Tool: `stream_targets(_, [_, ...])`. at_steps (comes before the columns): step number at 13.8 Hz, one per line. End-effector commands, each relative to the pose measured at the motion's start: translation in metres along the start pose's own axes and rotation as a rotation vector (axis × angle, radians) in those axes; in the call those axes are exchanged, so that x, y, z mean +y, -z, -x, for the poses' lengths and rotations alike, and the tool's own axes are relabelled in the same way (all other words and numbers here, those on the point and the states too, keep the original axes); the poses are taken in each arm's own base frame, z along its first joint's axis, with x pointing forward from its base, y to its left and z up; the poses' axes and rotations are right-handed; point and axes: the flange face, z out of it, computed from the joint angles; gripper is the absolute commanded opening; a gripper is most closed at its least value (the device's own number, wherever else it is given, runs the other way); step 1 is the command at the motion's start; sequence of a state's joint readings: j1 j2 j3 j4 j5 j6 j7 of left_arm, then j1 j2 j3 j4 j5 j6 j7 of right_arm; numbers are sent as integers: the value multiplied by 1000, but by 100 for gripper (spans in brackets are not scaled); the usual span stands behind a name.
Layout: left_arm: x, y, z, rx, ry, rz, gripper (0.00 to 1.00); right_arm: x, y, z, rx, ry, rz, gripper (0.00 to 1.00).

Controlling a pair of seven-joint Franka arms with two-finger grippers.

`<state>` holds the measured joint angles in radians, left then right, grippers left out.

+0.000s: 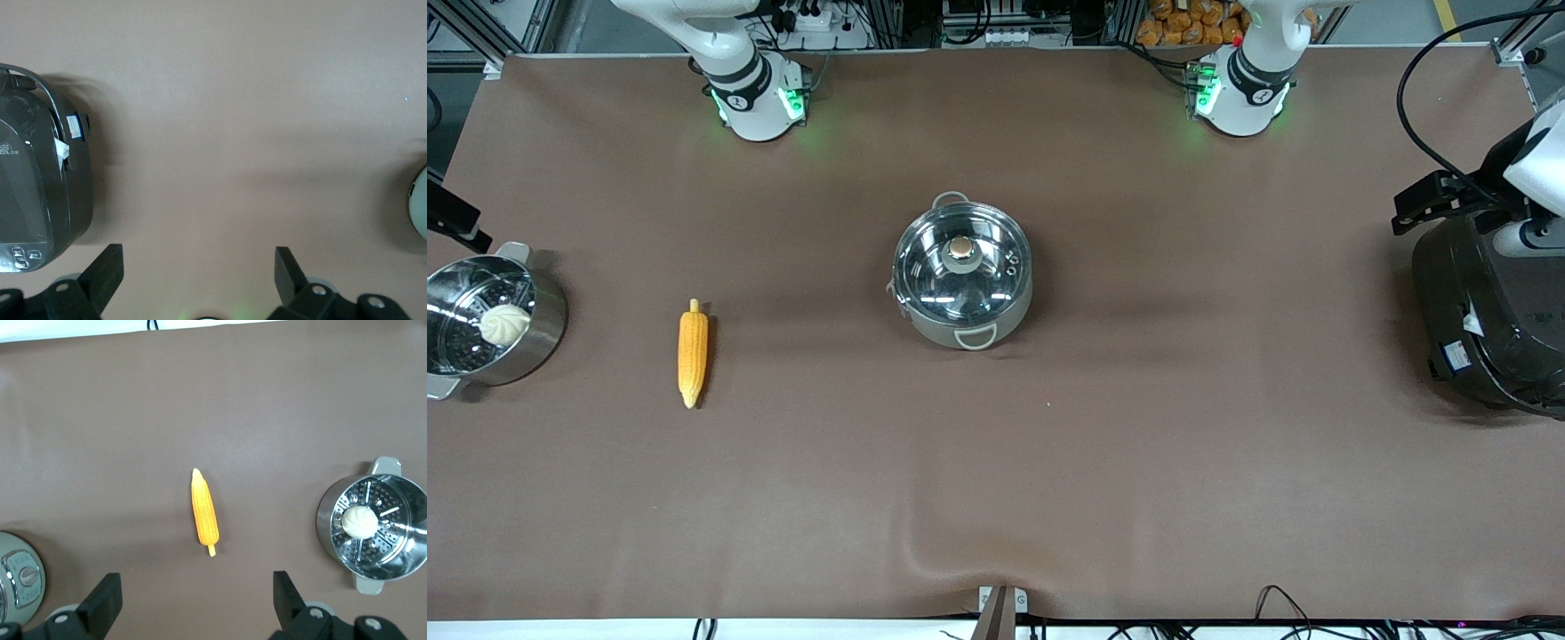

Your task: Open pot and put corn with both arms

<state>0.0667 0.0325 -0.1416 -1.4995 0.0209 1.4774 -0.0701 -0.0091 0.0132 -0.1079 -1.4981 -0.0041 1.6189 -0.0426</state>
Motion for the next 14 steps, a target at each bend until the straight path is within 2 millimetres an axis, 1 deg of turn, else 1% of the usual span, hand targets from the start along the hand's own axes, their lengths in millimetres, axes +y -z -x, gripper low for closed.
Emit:
stream_targets(1, [-4, 2, 3, -24, -16, 5, 100, -2, -26, -2, -17, -5, 0, 100])
stream_targets(3, [-12, 2, 4, -26, 1, 4, 100, -4, -25, -2, -16, -8, -1, 100])
stream_targets(4, [-11, 1, 3, -26, -8, 4, 100, -5, -24, -2, -14, -8, -1, 100])
stream_targets(5, [0, 3, 4, -23, -23, 16, 100, -6, -25, -2, -15, -8, -3, 100])
stream_targets(6, [16, 4, 4, -22, -48, 19, 100, -7, -27, -3, -15, -9, -4, 100])
stream_targets(8, [59, 9, 1, -9, -82, 36, 100, -7, -27, -3, -11, -7, -4, 100])
stream_targets(9, [81, 4, -1, -22, -35, 67, 100, -7, -28, -4, -9, -7, -4, 100])
stream_targets(10, [106, 4, -4, -18, 37, 86, 100, -7, -27, -4, -8, -5, -4, 100])
stream_targets(11, [139, 1, -8, -20, 92, 91, 100, -7, -27, -4, -6, -2, -4, 100])
stream_targets(12, [171, -4, -8, -27, 128, 90, 100, -7, -26, -4, -5, -4, -4, 100])
stream_targets(13, [199, -13, -4, -43, 151, 86, 100, -7, -27, -4, -6, -4, -4, 100])
stream_targets(14, [228, -19, 2, -40, 174, 88, 100, -8, -32, -5, -15, -4, -4, 100])
